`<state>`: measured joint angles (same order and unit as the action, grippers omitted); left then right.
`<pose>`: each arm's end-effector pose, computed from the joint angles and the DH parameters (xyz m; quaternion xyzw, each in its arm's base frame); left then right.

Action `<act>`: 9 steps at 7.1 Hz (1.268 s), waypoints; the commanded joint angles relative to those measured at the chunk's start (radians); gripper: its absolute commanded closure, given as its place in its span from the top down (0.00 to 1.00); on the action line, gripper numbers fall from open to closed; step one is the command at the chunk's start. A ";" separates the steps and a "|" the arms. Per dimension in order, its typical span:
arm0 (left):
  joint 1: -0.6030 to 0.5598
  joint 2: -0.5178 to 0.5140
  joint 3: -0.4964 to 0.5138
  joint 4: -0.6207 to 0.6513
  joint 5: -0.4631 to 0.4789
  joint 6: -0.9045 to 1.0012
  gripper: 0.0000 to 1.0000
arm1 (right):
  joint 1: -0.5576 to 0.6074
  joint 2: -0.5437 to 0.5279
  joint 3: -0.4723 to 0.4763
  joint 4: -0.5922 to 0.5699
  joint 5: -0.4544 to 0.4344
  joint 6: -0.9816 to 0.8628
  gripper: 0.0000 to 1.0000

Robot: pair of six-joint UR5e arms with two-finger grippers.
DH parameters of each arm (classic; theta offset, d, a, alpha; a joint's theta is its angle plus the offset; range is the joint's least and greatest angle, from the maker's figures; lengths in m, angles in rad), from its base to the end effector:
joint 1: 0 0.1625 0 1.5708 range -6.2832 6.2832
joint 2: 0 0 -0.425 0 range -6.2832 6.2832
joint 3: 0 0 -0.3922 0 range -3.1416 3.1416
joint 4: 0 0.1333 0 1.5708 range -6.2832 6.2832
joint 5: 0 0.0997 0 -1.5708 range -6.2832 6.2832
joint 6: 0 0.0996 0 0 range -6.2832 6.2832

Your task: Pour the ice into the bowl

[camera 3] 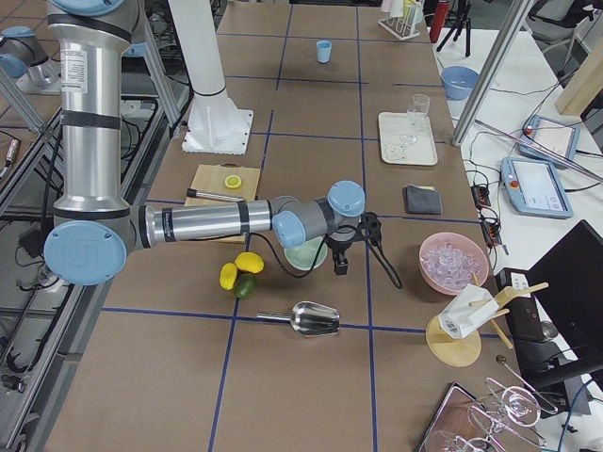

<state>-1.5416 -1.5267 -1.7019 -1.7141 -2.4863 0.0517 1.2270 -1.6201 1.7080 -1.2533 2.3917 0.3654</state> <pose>-0.0402 -0.4843 0.5893 0.1080 0.4378 0.0868 0.8883 -0.1076 -0.4799 0.5756 0.0374 -0.4306 -0.0706 0.8990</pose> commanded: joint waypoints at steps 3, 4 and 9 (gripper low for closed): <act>0.001 0.000 -0.001 -0.048 -0.008 0.000 1.00 | -0.136 -0.053 -0.036 0.201 -0.065 0.262 0.99; 0.002 0.000 -0.002 -0.050 -0.009 0.000 1.00 | -0.141 -0.075 -0.036 0.210 -0.065 0.260 0.98; 0.002 0.002 -0.004 -0.070 -0.009 0.000 1.00 | -0.207 -0.092 -0.082 0.218 -0.110 0.262 0.00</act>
<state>-1.5401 -1.5251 -1.7065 -1.7802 -2.4958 0.0522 1.0213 -1.7098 1.6266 -1.0358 2.2964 0.6253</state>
